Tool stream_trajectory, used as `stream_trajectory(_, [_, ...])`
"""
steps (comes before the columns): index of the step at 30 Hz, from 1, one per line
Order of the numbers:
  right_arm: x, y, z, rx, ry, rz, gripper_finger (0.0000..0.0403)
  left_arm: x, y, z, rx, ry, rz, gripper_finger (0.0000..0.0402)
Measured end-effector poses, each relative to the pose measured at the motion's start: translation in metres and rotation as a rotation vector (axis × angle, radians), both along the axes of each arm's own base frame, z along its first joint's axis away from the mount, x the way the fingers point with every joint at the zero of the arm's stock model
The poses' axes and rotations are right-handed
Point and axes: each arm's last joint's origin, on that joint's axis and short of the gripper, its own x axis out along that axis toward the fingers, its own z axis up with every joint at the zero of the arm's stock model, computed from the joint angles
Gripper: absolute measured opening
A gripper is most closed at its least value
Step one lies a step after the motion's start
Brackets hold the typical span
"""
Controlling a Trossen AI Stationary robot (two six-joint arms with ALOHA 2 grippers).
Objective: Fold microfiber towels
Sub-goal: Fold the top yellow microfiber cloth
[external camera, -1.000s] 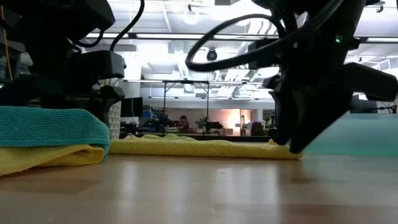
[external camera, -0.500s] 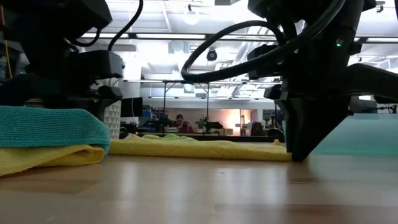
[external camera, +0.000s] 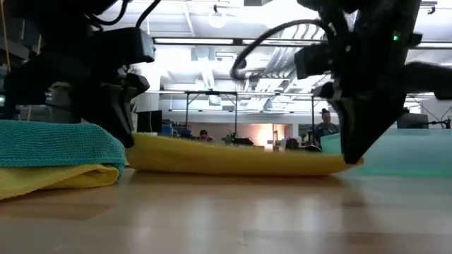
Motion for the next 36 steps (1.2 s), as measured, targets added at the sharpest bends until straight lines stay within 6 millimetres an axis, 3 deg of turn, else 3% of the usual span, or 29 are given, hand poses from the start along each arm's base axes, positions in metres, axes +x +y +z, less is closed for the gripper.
stream_trajectory(5, [-0.004, -0.002, 0.016, -0.008, -0.058, -0.03, 0.0001, 0.001, 0.004, 0.004, -0.012, 0.014, 0.066, 0.0002])
stream_trajectory(11, [-0.002, -0.015, 0.021, -0.088, -0.109, -0.136, 0.0, 0.003, 0.014, 0.005, 0.058, -0.025, 0.181, 0.0001])
stream_trajectory(23, [-0.009, -0.051, -0.008, -0.174, -0.118, -0.336, 0.0, 0.001, 0.05, -0.001, 0.122, -0.027, 0.366, 0.0001])
stream_trajectory(36, [-0.007, -0.053, -0.015, -0.142, -0.173, -0.324, 0.0, 0.004, 0.059, -0.009, 0.133, -0.022, 0.386, 0.0021])
